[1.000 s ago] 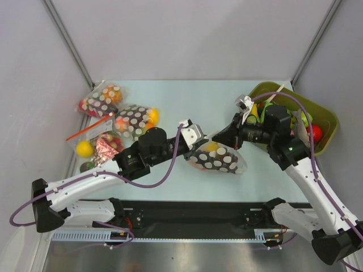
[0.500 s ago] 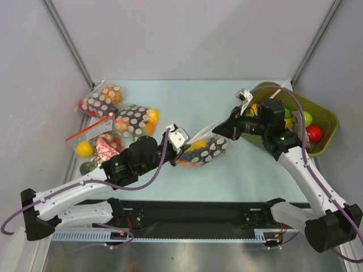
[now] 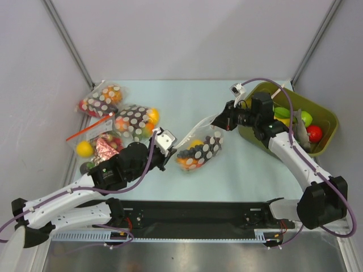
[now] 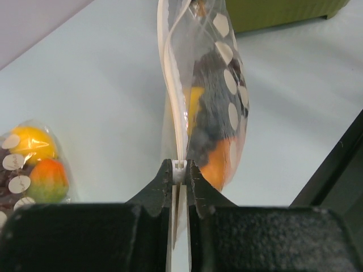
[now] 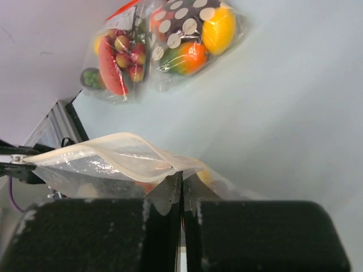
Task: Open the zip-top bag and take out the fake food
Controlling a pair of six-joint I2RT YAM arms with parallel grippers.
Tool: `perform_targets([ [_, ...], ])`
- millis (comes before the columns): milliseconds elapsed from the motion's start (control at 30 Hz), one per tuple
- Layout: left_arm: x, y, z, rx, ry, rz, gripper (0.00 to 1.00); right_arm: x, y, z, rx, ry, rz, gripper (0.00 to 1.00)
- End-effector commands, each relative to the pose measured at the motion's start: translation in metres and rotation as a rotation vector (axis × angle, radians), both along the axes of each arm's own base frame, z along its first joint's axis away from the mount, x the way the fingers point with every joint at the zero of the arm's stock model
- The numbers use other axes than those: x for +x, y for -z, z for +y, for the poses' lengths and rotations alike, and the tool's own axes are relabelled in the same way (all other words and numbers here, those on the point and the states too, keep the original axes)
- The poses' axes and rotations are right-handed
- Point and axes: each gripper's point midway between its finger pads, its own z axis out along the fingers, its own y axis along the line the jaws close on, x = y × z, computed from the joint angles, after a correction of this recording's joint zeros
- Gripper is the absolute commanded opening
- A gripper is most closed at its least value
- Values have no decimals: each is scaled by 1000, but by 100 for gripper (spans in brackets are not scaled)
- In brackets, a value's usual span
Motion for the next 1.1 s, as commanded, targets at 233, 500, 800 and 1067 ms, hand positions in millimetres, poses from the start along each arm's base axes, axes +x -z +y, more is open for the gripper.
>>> perform_targets([
  [233,0,12,20,28,-77,47,0,56,-47,-15,-19,152,-210,0],
  [500,4,16,22,50,-104,43,0,73,-29,-31,-81,273,-172,0],
  [800,-6,33,-55,-28,50,123,0,54,-27,-40,-82,368,-115,45],
  [1067,1,33,-83,-97,55,131,0,12,-41,-62,-41,493,-86,61],
])
